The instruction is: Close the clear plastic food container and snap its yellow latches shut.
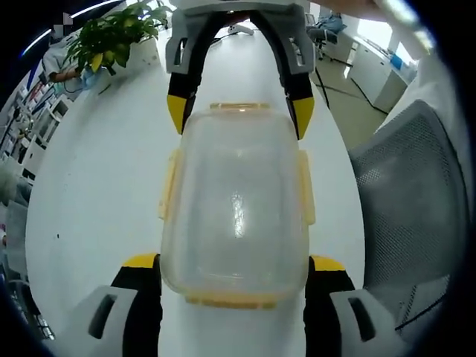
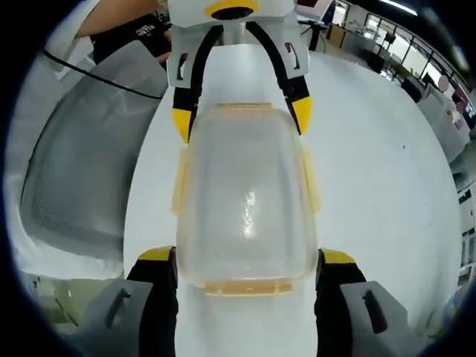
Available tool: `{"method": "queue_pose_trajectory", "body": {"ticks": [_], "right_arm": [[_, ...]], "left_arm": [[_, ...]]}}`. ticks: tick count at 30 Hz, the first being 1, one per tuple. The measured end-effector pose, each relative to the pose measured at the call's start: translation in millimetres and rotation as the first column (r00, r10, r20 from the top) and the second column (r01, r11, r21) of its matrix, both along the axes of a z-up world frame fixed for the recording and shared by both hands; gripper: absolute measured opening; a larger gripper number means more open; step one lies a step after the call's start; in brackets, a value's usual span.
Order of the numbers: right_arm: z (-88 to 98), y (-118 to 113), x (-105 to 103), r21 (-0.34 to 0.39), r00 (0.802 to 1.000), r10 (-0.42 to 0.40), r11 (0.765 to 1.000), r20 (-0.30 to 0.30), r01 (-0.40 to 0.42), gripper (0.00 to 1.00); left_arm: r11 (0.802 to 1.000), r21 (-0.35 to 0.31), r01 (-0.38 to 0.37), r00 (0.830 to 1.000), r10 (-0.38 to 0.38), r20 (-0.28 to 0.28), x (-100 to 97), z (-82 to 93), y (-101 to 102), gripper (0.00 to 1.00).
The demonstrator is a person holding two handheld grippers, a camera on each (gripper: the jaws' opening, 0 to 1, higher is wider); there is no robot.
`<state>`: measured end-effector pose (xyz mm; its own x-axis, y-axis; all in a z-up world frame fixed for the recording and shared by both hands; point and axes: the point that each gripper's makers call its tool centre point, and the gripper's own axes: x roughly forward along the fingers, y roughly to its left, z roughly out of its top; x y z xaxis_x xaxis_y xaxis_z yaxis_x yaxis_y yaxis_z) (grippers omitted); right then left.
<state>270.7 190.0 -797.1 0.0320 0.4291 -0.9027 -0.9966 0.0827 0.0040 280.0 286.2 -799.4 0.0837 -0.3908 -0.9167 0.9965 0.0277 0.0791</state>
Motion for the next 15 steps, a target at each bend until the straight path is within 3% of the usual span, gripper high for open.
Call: {"method": "queue_pose_trajectory", "body": {"ticks": [15], "right_arm": [[-0.5, 31.8, -1.5, -0.002, 0.999, 0.035, 0.999, 0.004, -0.035, 0.73]], "left_arm": [[0.999, 0.004, -0.044, 0.999, 0.044, -0.005, -5.6, -0.9, 32.0, 0.77]]}}
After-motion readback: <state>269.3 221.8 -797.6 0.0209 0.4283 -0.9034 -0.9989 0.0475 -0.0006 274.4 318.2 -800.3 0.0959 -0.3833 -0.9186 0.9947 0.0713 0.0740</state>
